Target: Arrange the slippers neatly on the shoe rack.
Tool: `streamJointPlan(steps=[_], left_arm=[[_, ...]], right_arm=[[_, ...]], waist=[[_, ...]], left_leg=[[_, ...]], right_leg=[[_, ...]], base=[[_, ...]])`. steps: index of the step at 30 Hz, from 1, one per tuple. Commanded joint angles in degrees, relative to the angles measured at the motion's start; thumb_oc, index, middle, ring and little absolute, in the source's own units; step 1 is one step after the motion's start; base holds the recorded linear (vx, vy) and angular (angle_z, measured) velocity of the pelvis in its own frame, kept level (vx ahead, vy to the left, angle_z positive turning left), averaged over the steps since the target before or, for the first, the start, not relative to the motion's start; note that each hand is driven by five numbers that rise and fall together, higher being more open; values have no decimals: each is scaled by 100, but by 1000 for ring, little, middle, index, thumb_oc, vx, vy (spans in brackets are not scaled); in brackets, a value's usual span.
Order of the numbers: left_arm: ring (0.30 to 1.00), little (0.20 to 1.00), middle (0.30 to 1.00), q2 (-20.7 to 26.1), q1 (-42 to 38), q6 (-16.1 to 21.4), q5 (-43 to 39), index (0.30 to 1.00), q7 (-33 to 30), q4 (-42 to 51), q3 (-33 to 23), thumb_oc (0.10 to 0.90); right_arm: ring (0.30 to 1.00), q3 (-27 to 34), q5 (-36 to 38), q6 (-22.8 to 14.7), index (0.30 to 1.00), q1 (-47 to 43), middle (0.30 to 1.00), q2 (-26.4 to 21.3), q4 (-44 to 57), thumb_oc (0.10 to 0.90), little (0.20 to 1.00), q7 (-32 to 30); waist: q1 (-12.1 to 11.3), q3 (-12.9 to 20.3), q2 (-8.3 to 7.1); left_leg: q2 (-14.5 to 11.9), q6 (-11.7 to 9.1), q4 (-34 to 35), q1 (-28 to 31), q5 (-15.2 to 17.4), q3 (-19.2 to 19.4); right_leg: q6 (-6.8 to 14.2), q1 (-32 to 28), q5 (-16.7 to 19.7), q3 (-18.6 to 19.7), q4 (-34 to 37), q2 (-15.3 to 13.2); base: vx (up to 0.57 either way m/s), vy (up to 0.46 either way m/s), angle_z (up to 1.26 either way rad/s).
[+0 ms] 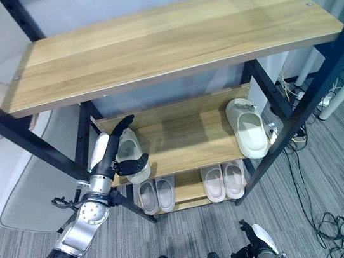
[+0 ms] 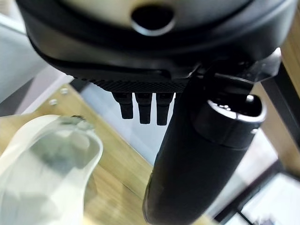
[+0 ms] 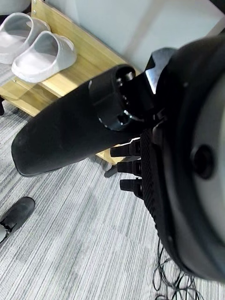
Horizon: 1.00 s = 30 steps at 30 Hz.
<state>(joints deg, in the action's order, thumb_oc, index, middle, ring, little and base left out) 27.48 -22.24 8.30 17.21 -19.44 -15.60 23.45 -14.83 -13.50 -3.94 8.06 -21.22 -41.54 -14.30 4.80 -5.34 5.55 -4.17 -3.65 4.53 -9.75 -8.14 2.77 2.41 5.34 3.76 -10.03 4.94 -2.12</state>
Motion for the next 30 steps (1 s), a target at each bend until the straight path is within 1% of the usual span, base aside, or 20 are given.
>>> streamJointPlan(steps=[1, 5, 6, 12, 18, 23, 27, 28, 29, 30], left_arm=[[900, 900, 900, 218, -1194, 85, 552, 900, -472, -375, -62, 800], [900, 900, 900, 487, -1571, -52, 744, 900, -538, -837, 51, 800], [900, 900, 900, 487, -1583, -49, 744, 900, -544, -850, 58, 800], [900, 900, 900, 873, -1983, -188, 1047, 900, -503, -1321, 278, 800], [900, 900, 900, 1174, -2115, -290, 1176, 900, -409, -1604, 328, 800], [900, 900, 900, 1251, -2166, -351, 1216, 900, -367, -1878, 357, 800], [900, 900, 900, 1173, -2426, -478, 1066, 900, -256, -2550, 501, 800], [728, 728, 728, 1159, -2494, -500, 993, 728, -194, -2689, 527, 685], [326, 326, 326, 1152, -2520, -501, 932, 326, -154, -2786, 540, 417], [300, 300, 300, 1147, -2563, -497, 885, 300, -123, -2867, 561, 400]], right_arm=[[900, -71, -31, -324, 900, -156, 900, -214, 245, 800, 900, -126], [900, -107, -25, -330, 900, -169, 900, -240, 201, 800, 900, -86], [900, -106, -24, -331, 900, -174, 900, -236, 199, 800, 900, -86], [900, -142, -11, -347, 900, -188, 900, -273, 163, 800, 900, -40], [900, -181, 8, -329, 900, -220, 900, -248, 126, 800, 900, 14], [900, -196, 18, -326, 900, -241, 900, -245, 131, 800, 900, 32], [900, -230, 51, -301, 900, -283, 900, -284, 159, 800, 900, 45], [900, -237, 59, -286, 900, -287, 900, -288, 168, 800, 900, 51], [900, -244, 65, -272, 900, -293, 900, -286, 168, 800, 900, 66], [900, -252, 74, -263, 900, -299, 900, -284, 162, 800, 900, 79]], waist=[[20, 157, -258], [47, 204, -269], [44, 204, -273], [72, 232, -278], [56, 231, -294], [60, 217, -311], [111, 186, -326], [123, 190, -328], [124, 190, -330], [125, 194, -334]], left_leg=[[-93, -378, 47, 103, 362, 259], [-90, -368, 47, 62, 364, 297], [-89, -367, 47, 58, 363, 299], [-83, -357, 47, 12, 371, 326], [-83, -349, 47, -23, 373, 332], [-93, -346, 47, -15, 375, 344], [-94, -341, 47, -59, 368, 354], [-98, -336, 47, -67, 368, 364], [-99, -333, 47, -77, 366, 366], [-98, -332, 47, -83, 364, 374]], right_leg=[[606, 215, -199, 8, 6, -286], [613, 282, -170, 40, 6, -298], [613, 286, -169, 42, 6, -299], [621, 366, -133, 48, 6, -315], [623, 423, -118, 30, 6, -325], [618, 415, -124, 37, 6, -328], [616, 484, -94, 59, 6, -326], [616, 505, -82, 64, 6, -332], [616, 521, -77, 73, 6, -332], [616, 531, -72, 77, 6, -332]], base=[[15, 4, -4], [10, 4, -3], [0, 0, 0], [5, 4, -9], [0, 0, -1], [0, 0, 0], [0, 0, 0], [0, 0, 0], [0, 0, 0], [0, 0, 0]])
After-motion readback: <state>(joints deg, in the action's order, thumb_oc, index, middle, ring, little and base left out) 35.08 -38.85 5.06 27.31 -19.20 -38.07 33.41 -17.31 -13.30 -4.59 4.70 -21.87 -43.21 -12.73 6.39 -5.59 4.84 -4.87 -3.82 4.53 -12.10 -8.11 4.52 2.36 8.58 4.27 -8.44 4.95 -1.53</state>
